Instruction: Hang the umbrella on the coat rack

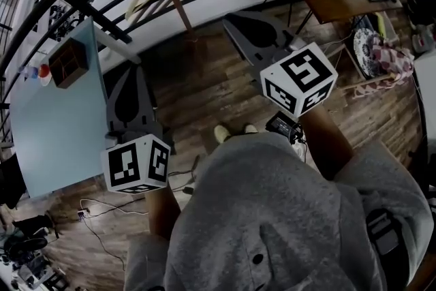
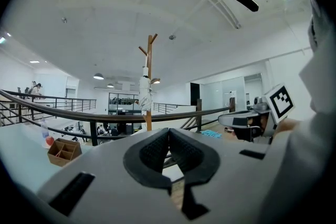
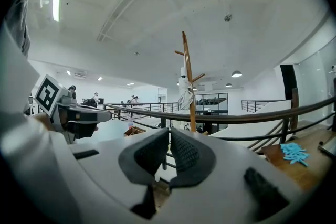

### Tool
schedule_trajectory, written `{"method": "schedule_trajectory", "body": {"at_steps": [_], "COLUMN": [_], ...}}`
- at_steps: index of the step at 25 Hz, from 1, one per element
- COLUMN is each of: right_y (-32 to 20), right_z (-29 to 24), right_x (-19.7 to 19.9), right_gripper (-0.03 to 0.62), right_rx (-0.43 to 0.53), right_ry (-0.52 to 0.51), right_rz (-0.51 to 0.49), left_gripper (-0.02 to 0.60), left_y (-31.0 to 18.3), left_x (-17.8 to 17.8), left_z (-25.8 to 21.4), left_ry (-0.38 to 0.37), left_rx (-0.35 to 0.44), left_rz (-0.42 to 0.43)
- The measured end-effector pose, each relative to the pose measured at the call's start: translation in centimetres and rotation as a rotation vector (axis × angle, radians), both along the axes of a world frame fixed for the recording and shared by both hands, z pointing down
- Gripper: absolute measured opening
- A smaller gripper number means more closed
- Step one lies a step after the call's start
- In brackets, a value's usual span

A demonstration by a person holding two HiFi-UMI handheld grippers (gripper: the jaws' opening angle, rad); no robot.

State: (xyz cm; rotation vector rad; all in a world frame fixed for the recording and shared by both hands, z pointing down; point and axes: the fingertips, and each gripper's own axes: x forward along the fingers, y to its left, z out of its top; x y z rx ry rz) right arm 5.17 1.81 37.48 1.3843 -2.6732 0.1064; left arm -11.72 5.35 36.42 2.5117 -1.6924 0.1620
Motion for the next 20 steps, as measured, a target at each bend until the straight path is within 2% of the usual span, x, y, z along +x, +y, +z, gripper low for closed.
{"method": "schedule_trajectory", "body": {"at_steps": [6,20], "right_y": [0.1,0.4], "right_z": [-0.2,0.0], "right_x": [1.3,-0.1], "right_gripper": [0.028,0.028], "right_rx": [0.002,0.016], "right_ry": [-0.011,0.007], "right_rz": [0.018,0.011], "left_gripper": [0.017,0.017], "left_y": [0.4,0.5], "left_x": [0.7,0.1], "left_z": [0.3,0.4], "left_ry": [-0.017,-0.004], "left_rx": [-0.019,-0.022], "left_rz": [-0.009,-0.013]}}
